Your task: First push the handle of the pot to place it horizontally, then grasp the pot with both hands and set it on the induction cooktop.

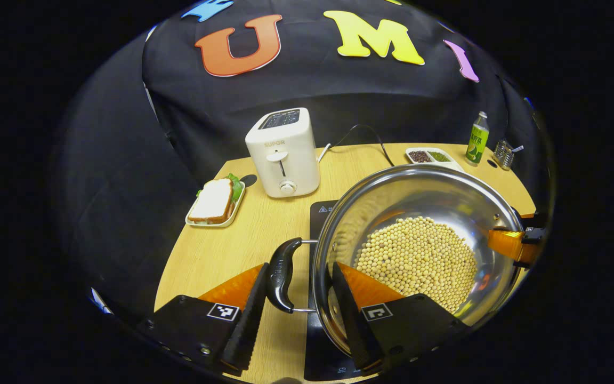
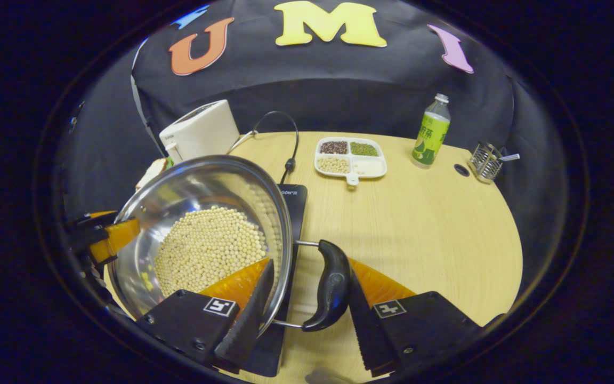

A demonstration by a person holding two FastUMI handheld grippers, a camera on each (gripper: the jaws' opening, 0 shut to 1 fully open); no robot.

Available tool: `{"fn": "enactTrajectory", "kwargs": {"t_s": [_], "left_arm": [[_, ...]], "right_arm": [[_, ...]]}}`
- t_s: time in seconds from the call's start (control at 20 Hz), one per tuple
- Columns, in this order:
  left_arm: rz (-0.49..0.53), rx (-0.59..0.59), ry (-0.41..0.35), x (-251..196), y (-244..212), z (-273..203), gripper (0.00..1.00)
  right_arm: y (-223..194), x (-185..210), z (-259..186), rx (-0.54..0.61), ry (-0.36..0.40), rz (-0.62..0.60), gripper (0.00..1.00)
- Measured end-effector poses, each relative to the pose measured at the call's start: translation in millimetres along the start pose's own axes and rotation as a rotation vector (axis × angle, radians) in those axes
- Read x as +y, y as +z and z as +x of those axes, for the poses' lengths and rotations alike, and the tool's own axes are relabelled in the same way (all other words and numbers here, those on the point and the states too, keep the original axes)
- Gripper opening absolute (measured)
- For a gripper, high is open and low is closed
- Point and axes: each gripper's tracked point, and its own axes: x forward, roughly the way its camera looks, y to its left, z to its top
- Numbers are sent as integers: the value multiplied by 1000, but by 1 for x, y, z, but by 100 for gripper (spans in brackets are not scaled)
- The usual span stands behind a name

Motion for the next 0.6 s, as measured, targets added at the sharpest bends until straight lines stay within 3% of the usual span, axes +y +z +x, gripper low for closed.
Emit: {"fn": "enactTrajectory", "kwargs": {"t_s": [0.1, 0.15, 0.2, 0.3, 0.45, 0.6], "left_arm": [[-2, -89, 70, 16, 11, -7, 100], [1, -120, 75, 15, 14, -12, 96], [3, -146, 80, 15, 18, -18, 96], [0, -200, 96, 15, 28, -32, 97], [-12, -227, 101, 5, 33, -52, 97], [-17, -258, 109, -3, 39, -75, 96]], "right_arm": [[11, -5, -7, -72, -11, -45, 84], [16, -6, -9, -100, -5, -68, 87], [19, -9, -14, -110, -3, -86, 84], [26, -12, -24, -147, -5, -108, 92], [42, -22, -50, -219, -29, -153, 89], [59, -39, -80, -296, -50, -208, 92]]}}
